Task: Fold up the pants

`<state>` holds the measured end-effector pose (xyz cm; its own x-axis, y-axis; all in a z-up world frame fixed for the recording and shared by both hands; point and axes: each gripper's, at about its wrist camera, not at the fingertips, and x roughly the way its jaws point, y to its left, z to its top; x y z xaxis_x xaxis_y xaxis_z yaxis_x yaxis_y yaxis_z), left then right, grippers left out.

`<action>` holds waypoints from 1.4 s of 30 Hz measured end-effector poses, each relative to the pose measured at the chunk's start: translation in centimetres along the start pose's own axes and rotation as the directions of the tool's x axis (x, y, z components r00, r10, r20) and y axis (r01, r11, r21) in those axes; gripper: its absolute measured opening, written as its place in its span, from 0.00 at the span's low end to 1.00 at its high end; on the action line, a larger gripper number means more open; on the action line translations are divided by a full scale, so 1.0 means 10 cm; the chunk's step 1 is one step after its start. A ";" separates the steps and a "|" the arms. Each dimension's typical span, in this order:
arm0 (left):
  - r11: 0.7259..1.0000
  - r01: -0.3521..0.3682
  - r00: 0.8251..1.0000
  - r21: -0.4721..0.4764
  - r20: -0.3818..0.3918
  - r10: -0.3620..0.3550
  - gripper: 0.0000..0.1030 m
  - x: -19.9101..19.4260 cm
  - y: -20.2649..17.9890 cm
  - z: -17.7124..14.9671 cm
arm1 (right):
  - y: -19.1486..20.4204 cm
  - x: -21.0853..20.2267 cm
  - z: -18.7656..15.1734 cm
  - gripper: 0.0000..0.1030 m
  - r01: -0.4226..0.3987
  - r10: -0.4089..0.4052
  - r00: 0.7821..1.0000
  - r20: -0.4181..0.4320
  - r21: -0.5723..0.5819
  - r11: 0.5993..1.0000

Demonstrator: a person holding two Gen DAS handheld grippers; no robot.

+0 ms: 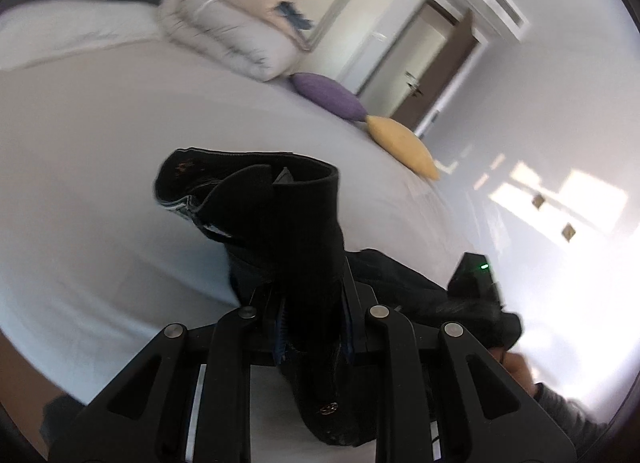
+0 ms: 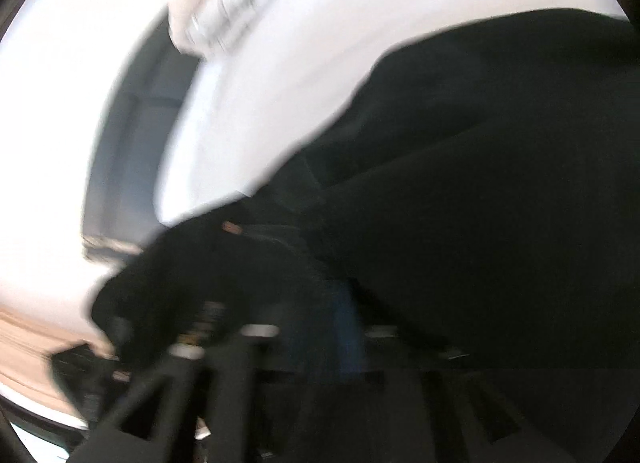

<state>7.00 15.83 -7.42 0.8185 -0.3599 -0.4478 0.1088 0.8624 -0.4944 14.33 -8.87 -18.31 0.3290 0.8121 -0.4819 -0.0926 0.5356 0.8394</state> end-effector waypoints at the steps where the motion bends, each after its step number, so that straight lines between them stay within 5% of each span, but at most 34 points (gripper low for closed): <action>1: 0.999 0.007 1.000 0.040 -0.007 -0.007 0.18 0.05 -0.15 0.02 | -0.03 -0.14 0.00 0.66 -0.036 0.036 0.999 0.035 0.004 0.999; 6: 0.949 0.041 0.995 0.314 -0.101 -0.010 0.18 0.49 -1.11 -0.12 | -0.43 -0.83 0.09 0.72 -0.190 0.178 0.978 0.114 0.109 0.976; 13: 0.771 0.112 0.949 0.627 -0.297 0.104 0.18 1.30 -2.07 -1.13 | -0.89 -1.29 0.04 0.77 -0.260 0.225 0.955 0.194 0.178 0.949; 17: 0.652 0.073 0.948 0.755 -0.255 0.189 0.18 1.38 -2.27 -1.54 | -0.93 -1.34 0.04 0.76 -0.232 0.210 0.965 0.159 0.137 0.963; 22: 0.609 0.055 0.959 0.792 -0.210 0.188 0.17 1.29 -2.42 -1.61 | -0.64 -1.09 0.16 0.76 -0.065 0.062 0.996 0.057 0.057 0.996; 27: 0.598 0.044 0.975 0.800 -0.165 0.150 0.13 1.11 -2.50 -1.72 | -0.56 -0.93 0.28 0.76 -0.060 0.059 0.998 0.017 0.061 0.996; 30: 0.583 0.042 0.980 0.811 -0.146 0.132 0.12 1.02 -2.56 -1.80 | -0.54 -0.87 0.31 0.63 -0.058 0.058 0.998 -0.006 0.072 0.996; 33: 0.577 0.045 0.984 0.816 -0.138 0.117 0.12 0.87 -2.54 -1.84 | -0.54 -0.78 0.36 0.23 -0.014 0.016 1.000 -0.026 0.078 0.997; 42: 0.571 0.108 0.982 0.814 -0.178 0.067 0.12 0.68 -2.56 -1.92 | -0.44 -1.06 0.24 0.14 0.064 -0.063 0.995 0.076 -0.004 0.998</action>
<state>-1.00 -15.53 -12.11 0.7105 -0.3587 -0.6054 0.6097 0.7433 0.2751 13.47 -20.38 -16.32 0.4048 0.7567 -0.5134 -0.0752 0.5871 0.8060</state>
